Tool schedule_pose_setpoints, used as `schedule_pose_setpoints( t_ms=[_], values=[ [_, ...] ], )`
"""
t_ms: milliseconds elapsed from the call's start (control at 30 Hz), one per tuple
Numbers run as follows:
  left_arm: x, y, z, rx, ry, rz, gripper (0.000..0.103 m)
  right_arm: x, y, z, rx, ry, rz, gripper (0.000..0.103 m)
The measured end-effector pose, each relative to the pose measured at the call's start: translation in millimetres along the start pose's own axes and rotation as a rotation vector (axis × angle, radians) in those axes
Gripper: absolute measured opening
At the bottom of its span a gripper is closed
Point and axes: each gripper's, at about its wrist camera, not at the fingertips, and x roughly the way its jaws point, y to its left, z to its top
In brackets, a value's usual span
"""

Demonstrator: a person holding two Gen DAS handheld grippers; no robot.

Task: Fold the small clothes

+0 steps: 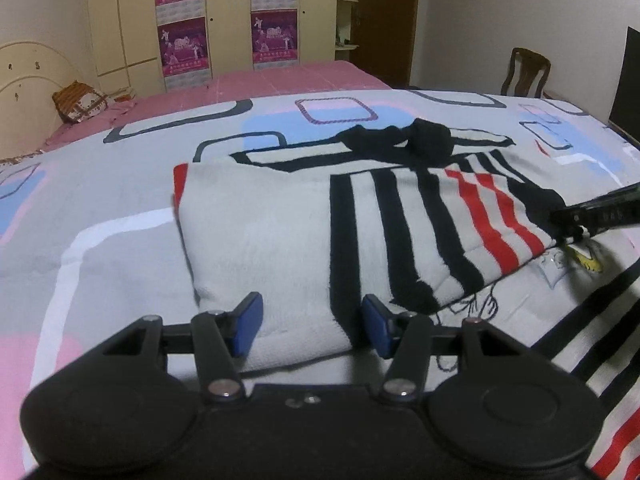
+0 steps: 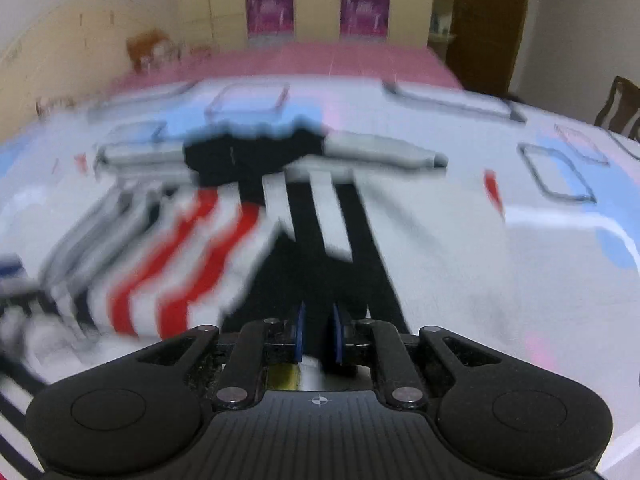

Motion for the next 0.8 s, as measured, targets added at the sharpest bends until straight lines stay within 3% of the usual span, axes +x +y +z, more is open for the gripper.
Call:
schedule_pose_setpoints(
  t_ms=[100, 167, 300, 333, 367, 400, 433, 667, 733, 800],
  values=[
    [-9.8, -1.2, 0.7, -0.004, -0.016, 0.003, 0.060, -10.4, -3.1, 3.9, 0.024, 0.000, 0.004, 0.012],
    [-20.8, -3.5, -1.6, -0.011, -0.042, 0.020, 0.092, -24.6, -8.9, 3.1, 0.070, -0.041, 0.030, 0.012],
    [-38.6, -13.6, -10.8, -0.004, -0.049, 0.057, 0.095, -42.8, -11.1, -0.8, 0.095, -0.086, 0.039, 0.013],
    [-42.1, -17.3, -14.3, -0.004, -0.044, 0.061, 0.095, -48.3, -9.9, -2.8, 0.091, -0.099, 0.026, 0.020],
    [-45.6, -21.3, -17.5, 0.000, -0.041, 0.065, 0.095, -54.3, -9.4, -4.6, 0.085, -0.116, 0.012, 0.054],
    [-49.2, -25.6, -20.7, 0.004, -0.036, 0.067, 0.095, -62.4, -9.8, -7.6, 0.083, -0.146, 0.008, 0.069],
    [-53.1, -29.1, -23.9, 0.006, -0.035, 0.071, 0.095, -71.7, -11.7, -12.3, 0.085, -0.187, 0.012, 0.076],
    [-90.3, -60.3, -48.4, 0.017, -0.035, 0.095, 0.093, -122.3, -38.1, -51.4, 0.129, -0.196, 0.070, 0.075],
    [-102.1, -68.5, -58.0, 0.012, -0.031, 0.103, 0.092, -137.1, -49.7, -69.4, 0.157, -0.181, 0.081, 0.065],
    [-115.5, -76.8, -67.6, 0.007, -0.033, 0.111, 0.092, -149.4, -58.7, -86.6, 0.179, -0.165, 0.085, 0.063]
  ],
)
